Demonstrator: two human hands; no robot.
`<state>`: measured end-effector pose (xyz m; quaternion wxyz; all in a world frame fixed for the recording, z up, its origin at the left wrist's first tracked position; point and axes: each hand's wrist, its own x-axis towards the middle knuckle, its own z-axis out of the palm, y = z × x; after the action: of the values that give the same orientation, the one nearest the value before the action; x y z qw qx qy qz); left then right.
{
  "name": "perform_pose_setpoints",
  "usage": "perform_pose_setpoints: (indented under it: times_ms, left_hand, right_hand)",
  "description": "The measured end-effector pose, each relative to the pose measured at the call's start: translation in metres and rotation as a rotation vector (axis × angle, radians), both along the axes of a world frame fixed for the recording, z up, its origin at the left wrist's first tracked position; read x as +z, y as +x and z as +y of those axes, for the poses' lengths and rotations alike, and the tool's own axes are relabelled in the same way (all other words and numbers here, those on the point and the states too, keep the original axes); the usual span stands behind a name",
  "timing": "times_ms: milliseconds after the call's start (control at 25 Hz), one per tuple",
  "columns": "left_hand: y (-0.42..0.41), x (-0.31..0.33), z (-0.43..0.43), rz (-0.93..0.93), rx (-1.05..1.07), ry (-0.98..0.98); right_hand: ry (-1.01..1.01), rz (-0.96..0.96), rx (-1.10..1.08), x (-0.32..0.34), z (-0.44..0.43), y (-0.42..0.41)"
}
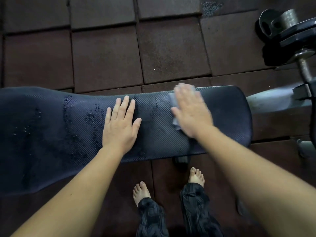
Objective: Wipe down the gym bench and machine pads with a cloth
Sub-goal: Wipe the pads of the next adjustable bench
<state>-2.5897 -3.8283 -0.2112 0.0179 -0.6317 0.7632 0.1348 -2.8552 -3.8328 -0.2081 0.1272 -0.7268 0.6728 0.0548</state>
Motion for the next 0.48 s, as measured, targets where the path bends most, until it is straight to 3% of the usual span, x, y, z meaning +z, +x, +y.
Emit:
perform_pose_setpoints:
  times_ms: [120, 240, 360, 480]
  left_hand:
    - [0.017, -0.001, -0.007, -0.015, 0.016, -0.010]
    - [0.027, -0.002, -0.007, -0.020, 0.000, -0.023]
    - [0.039, -0.002, -0.006, -0.012, 0.002, -0.029]
    - [0.057, -0.002, -0.010, -0.022, -0.002, -0.018]
  right_hand:
    - [0.023, 0.017, -0.282, 0.003, 0.016, -0.066]
    - [0.002, -0.002, -0.443, 0.004, -0.005, -0.005]
    - [0.009, -0.019, -0.144, 0.007, -0.014, 0.111]
    - [0.040, 0.003, 0.046, 0.006, -0.004, 0.103]
